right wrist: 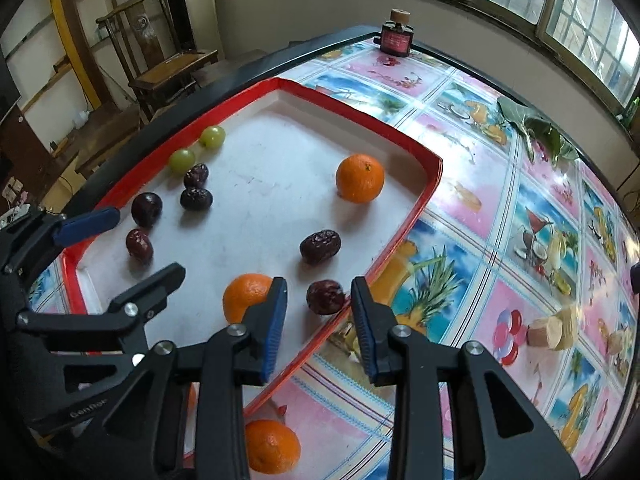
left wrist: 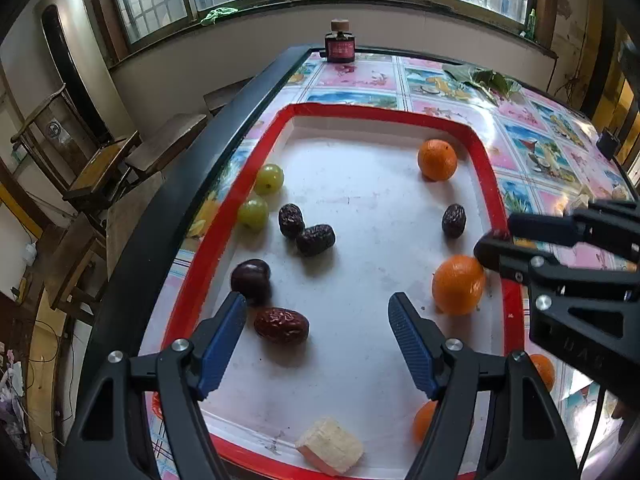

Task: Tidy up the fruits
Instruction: 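Move both grippers back to the cloth and grasp a pale cylinder piece with the left gripper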

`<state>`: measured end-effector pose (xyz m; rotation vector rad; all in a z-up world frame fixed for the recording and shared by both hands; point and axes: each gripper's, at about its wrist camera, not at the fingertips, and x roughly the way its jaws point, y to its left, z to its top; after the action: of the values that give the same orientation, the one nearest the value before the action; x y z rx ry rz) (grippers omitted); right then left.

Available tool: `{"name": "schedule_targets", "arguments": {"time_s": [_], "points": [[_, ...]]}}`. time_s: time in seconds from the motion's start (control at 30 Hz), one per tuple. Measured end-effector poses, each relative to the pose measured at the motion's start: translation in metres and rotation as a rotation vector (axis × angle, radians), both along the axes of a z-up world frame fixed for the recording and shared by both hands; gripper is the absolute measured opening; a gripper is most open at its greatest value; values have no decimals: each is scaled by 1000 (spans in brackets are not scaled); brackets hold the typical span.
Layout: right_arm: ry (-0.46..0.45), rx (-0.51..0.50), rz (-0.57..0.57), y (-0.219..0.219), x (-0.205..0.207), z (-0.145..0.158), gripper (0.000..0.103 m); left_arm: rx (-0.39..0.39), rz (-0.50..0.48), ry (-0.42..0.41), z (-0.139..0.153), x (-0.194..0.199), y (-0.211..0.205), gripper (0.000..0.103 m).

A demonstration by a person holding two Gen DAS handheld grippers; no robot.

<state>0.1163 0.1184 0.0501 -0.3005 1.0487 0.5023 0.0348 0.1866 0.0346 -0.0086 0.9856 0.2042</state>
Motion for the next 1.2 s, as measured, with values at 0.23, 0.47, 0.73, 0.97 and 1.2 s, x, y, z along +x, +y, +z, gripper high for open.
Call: {"name": "schedule_targets", "arguments": {"time_s": [0.23, 0.47, 0.73, 0.97, 1.2], "points": [[6, 10, -2, 3, 10, -1, 37, -6, 21, 1, -3, -3, 8, 73], [7, -11, 2, 3, 6, 0, 37, -14, 24, 4, -3, -4, 14, 73], [8, 7, 3, -8, -6, 7, 37, -14, 30, -7, 3, -8, 11, 73], [18, 53, 17, -28, -33, 18, 46, -8, 17, -41, 18, -22, -8, 73], [58, 69, 6, -86, -77, 6, 48, -30, -69, -58, 26, -34, -57, 73]]}}
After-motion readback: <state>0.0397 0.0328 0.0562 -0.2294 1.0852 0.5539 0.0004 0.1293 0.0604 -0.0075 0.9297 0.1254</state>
